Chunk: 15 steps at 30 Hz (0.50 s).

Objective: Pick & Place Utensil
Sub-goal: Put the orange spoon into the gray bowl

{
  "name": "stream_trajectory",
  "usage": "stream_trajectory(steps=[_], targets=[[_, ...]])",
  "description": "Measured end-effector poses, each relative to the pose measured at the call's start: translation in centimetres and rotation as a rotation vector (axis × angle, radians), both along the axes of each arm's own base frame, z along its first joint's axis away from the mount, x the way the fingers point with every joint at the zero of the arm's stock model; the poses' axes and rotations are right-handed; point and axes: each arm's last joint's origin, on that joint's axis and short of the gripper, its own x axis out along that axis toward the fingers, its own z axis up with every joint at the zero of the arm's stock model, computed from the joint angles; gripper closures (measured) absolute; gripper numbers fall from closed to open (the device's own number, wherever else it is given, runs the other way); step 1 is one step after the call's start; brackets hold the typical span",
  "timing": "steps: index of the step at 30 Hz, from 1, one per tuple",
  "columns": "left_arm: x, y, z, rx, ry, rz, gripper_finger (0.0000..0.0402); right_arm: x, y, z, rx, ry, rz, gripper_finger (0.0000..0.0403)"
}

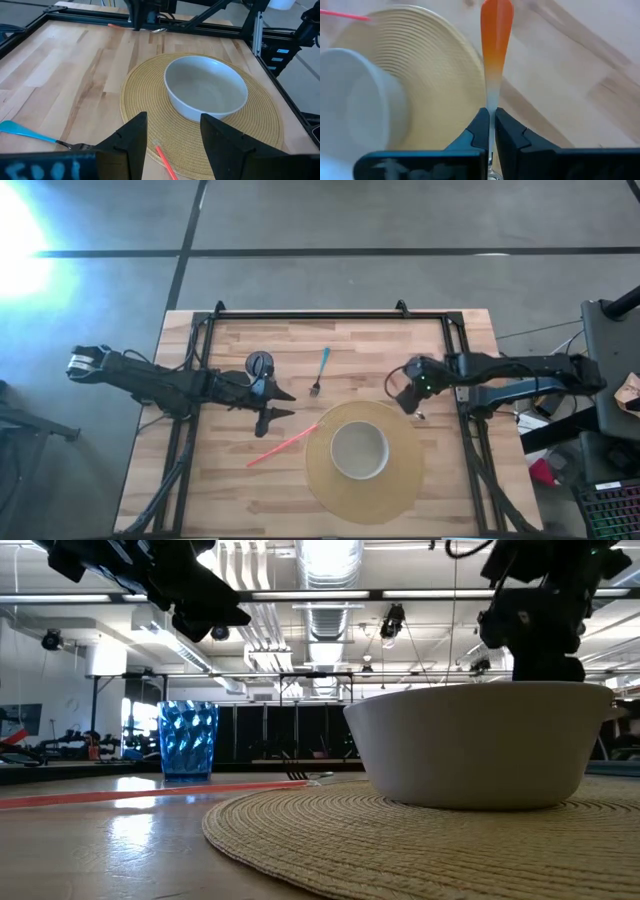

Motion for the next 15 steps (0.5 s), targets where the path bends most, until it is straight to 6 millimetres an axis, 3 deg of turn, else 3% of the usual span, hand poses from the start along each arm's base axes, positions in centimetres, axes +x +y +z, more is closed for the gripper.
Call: stream_trajectory(steps=[15], targets=[[0.0, 0.0, 0.0, -0.007, 0.0, 0.003, 0.0227, 1.9, 3.2, 1.4, 0.021, -0.242, 0.141, 0.039]])
